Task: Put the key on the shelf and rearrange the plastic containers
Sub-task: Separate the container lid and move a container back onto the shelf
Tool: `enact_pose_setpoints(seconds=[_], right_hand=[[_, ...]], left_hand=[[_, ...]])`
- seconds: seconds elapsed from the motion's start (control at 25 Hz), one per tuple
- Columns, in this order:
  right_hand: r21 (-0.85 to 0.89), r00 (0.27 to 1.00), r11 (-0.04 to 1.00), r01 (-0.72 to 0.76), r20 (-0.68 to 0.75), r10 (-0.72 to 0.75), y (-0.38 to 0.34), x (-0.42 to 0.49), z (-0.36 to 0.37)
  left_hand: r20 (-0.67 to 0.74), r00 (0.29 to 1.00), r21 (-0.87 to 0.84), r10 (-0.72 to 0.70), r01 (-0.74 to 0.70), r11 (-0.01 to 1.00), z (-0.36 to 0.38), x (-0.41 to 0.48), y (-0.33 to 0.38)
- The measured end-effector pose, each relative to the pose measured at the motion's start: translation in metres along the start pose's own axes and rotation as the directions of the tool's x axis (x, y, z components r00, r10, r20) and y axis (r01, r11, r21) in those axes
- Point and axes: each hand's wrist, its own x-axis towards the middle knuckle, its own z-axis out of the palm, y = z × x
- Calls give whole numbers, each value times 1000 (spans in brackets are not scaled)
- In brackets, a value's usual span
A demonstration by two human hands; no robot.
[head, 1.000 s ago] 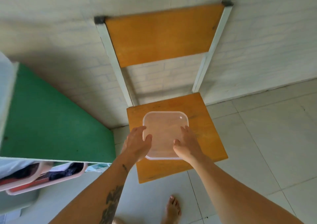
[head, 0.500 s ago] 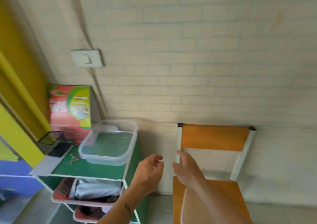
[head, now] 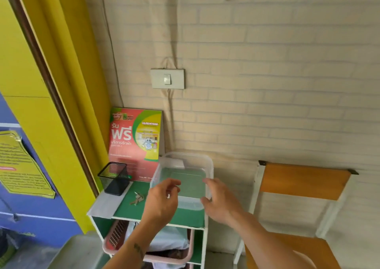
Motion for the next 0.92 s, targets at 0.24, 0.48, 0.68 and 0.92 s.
enact_pose_setpoints(seconds=[0.24,0.48,0.68,0.92], right_hand=[[-321,994,946,33,112,4,-41,20,54],[-438,994,899,33,110,18,-42,28,74],[-476,998,879,3,57,28,-40,33,81],[-488,998,873,-21,48,51,-38,36,85]], left_hand=[[-174,983,149,63,-37,988,-53,26,-85],[137,990,473,-28,-41,880,-48,43,-137],[287,951,602,-112,-89,793,-40,50,-153],[255,943,454,-215,80,887,-46,68,-150]])
